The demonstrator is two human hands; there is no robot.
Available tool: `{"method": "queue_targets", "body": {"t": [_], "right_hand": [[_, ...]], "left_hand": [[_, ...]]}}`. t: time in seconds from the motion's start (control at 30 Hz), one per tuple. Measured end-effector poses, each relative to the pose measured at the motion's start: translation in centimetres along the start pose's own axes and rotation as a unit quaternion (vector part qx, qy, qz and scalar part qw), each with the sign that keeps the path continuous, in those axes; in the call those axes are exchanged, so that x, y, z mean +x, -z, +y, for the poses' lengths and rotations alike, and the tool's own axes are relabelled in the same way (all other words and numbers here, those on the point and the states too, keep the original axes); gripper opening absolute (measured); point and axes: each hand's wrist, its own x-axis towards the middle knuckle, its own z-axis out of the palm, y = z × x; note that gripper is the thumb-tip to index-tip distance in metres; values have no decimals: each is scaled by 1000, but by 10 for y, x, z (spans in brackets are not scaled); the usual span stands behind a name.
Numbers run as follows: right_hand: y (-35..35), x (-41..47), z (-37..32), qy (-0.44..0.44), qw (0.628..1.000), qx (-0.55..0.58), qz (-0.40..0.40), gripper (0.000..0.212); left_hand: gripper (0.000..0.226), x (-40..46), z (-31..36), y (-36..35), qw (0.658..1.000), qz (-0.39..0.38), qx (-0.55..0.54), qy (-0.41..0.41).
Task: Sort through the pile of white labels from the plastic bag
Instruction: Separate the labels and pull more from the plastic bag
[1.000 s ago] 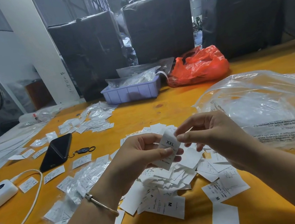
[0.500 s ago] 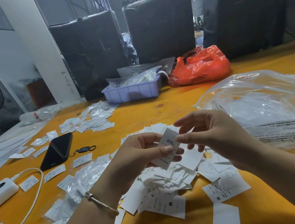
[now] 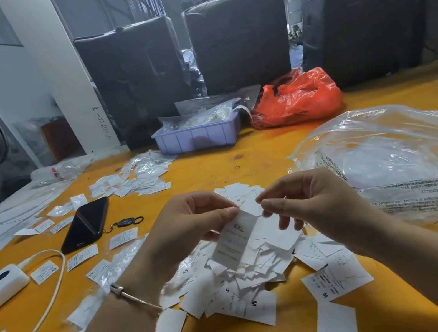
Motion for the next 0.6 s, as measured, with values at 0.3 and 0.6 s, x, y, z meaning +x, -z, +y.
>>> {"method": "queue_targets", "body": {"t": [0.3, 0.6], "right_hand": [[10, 4, 10, 53, 977, -173, 113, 9], [33, 7, 6, -7, 841, -511, 177, 16]], "left_hand": [[15, -8, -18, 82, 918, 122, 304, 223], [12, -2, -22, 73, 874, 138, 407, 228]]}}
